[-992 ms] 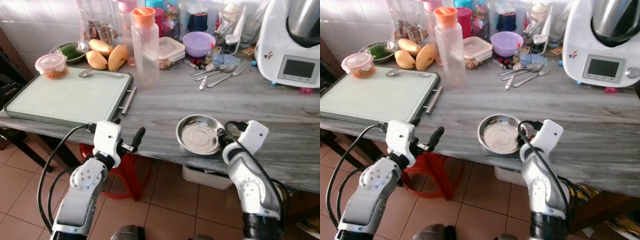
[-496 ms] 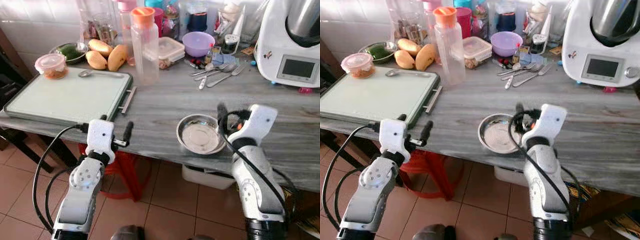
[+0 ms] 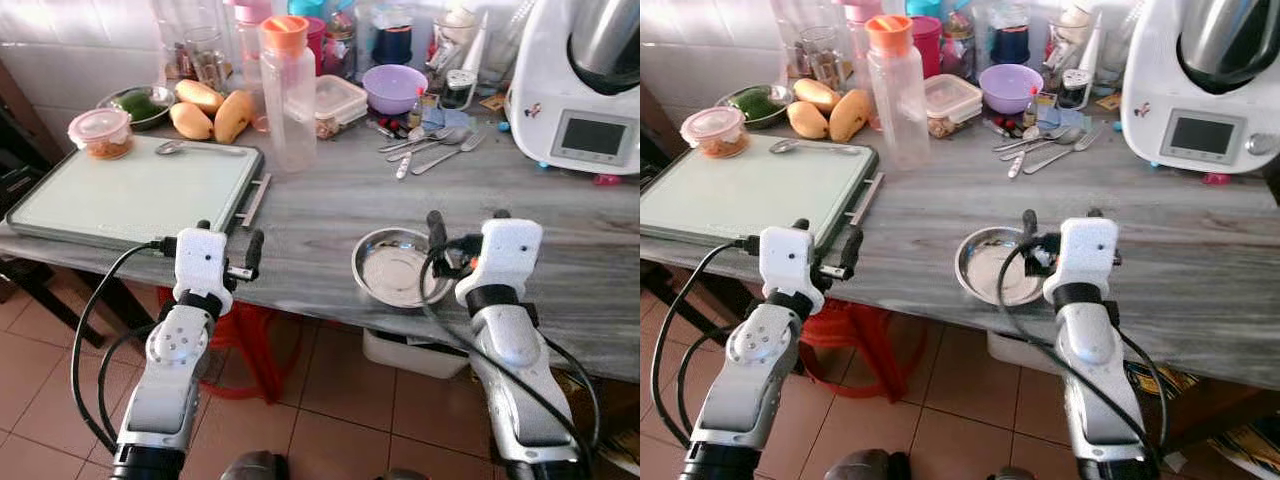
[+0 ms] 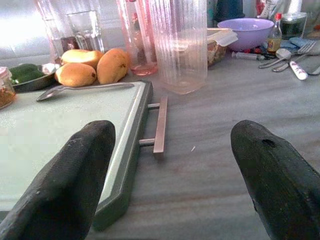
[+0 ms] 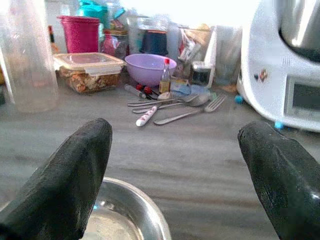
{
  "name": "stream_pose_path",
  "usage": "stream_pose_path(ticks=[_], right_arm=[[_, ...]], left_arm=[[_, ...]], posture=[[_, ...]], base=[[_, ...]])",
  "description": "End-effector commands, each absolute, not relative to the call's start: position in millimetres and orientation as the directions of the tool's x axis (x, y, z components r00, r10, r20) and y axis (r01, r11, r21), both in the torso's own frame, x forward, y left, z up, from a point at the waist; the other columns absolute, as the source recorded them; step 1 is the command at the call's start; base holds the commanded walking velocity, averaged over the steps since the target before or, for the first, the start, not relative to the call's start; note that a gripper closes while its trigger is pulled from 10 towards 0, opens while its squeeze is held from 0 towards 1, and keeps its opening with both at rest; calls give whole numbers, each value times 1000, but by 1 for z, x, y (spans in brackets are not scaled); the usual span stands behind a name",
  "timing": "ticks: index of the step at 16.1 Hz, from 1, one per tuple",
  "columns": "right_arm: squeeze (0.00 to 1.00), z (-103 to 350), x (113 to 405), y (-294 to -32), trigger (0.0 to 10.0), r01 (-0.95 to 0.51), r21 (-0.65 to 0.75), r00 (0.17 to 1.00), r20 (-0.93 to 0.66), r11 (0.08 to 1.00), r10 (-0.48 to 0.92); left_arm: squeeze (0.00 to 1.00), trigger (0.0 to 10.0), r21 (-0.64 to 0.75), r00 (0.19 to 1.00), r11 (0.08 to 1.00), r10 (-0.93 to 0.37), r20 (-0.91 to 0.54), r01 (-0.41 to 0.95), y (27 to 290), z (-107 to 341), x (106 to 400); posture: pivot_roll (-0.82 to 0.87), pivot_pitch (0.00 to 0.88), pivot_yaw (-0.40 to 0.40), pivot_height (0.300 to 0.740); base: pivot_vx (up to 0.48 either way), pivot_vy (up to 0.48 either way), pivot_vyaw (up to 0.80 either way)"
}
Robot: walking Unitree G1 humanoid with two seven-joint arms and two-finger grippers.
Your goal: Setting the table
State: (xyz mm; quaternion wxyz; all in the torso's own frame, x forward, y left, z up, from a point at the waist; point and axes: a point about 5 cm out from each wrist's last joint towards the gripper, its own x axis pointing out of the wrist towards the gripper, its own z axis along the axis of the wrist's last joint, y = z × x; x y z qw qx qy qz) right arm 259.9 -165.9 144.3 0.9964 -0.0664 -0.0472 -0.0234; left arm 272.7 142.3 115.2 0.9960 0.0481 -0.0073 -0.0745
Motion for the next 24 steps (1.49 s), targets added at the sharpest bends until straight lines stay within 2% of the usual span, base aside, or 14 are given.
stream_pose_path(ticks=[1,5,12,24], right_arm=[[0,149,258,-162,10000,38,-143,992,127,989,-20],[0,150,256,-167,10000,76,-118,988,140,990,-59],[0,146,257,-176,10000,129,-71,985,125,989,-119],[0,140,259,-178,10000,142,-81,987,87,987,-135]], left_arm=[[0,10000,103,991,986,-134,10,132,144,116,275],[0,10000,99,991,987,-130,13,128,142,116,276],[0,10000,113,994,988,-112,12,110,146,115,277],[0,10000,125,993,986,-114,16,111,147,115,278]], posture=[[-63,0,56,740],[-64,0,55,740],[-61,0,53,740],[-52,0,48,740]], base=[[0,0,0],[0,0,0],[-272,0,0],[-227,0,0]])
